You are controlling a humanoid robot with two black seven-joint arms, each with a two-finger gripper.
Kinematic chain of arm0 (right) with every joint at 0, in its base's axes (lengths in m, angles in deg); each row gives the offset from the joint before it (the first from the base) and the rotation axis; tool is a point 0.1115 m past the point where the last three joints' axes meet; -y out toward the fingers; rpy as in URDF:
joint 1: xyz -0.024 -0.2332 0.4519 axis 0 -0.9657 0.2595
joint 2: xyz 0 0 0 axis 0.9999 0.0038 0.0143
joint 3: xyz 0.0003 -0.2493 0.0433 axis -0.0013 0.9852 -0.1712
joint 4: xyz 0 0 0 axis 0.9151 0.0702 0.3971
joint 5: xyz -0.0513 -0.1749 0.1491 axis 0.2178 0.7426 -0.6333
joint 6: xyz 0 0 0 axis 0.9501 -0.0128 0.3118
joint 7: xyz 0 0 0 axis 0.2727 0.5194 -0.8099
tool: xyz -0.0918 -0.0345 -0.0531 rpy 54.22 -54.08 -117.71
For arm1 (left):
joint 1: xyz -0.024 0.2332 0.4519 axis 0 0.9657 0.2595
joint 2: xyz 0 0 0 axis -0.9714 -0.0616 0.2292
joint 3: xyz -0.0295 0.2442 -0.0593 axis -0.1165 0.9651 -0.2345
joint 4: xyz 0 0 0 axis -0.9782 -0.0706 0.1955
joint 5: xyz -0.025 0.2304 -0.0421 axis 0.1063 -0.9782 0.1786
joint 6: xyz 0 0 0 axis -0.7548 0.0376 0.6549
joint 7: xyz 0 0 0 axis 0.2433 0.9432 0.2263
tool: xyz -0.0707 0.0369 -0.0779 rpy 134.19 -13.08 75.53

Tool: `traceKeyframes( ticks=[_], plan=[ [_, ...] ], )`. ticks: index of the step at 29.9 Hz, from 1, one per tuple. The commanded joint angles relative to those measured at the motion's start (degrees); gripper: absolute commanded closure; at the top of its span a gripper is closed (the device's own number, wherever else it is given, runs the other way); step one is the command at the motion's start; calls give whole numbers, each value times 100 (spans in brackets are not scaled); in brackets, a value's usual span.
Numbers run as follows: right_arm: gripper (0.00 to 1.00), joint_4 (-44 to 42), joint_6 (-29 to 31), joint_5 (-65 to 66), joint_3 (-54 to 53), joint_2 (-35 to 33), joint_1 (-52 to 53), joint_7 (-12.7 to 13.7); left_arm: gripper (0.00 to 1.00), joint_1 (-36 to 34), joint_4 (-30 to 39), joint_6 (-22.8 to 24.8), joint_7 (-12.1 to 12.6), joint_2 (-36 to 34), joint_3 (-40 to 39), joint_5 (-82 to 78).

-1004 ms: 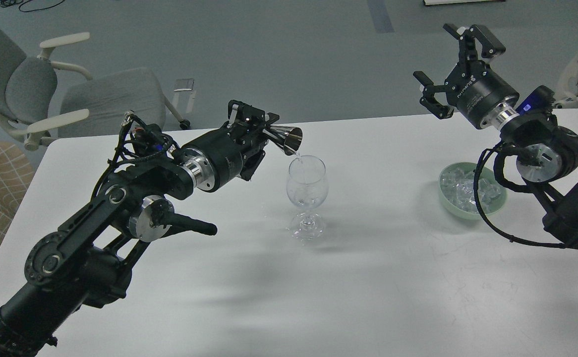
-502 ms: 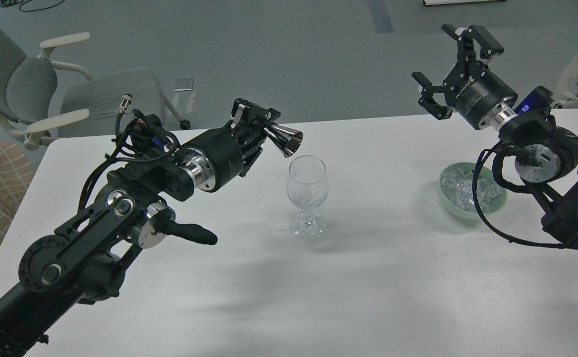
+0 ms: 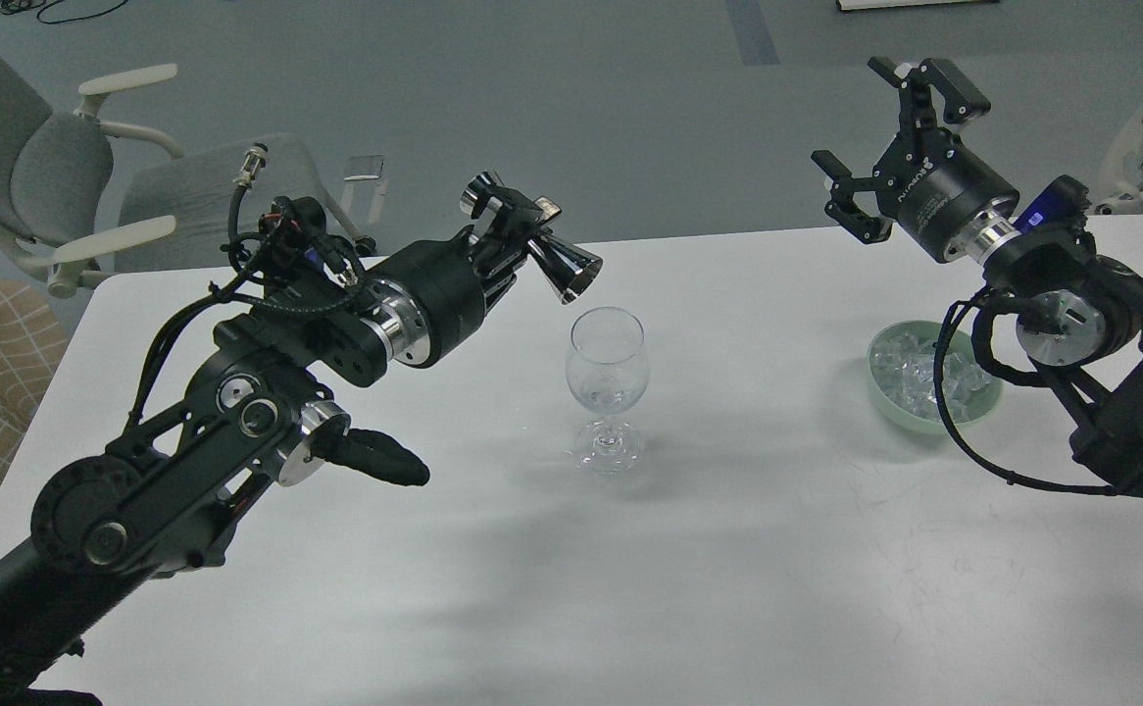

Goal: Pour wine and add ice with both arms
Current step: 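Tilt the jigger over the wine glass rim with the left gripper, then bring the jigger back and lower it onto the table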

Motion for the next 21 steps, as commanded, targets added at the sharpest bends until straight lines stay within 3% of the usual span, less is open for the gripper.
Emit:
traceKeyframes(
  ticks=[1, 5, 10, 21],
  plan=[
    [0, 8, 0, 0, -9, 1, -3, 1, 100, 349, -17, -155, 0, 91, -526, 1238],
    [0, 8, 0, 0, -9, -26, -3, 1, 100, 886, -97, -235, 0, 249, -1705, 2754],
    [0, 8, 0, 0, -9, -8, -3, 1, 100, 1825, -228, 186, 0, 293, -3022, 3817],
    [0, 25, -17, 0, 0, -8, 6, 9, 100, 3189, -711, 362, 0, 1127, -4710, 4663]
  ],
)
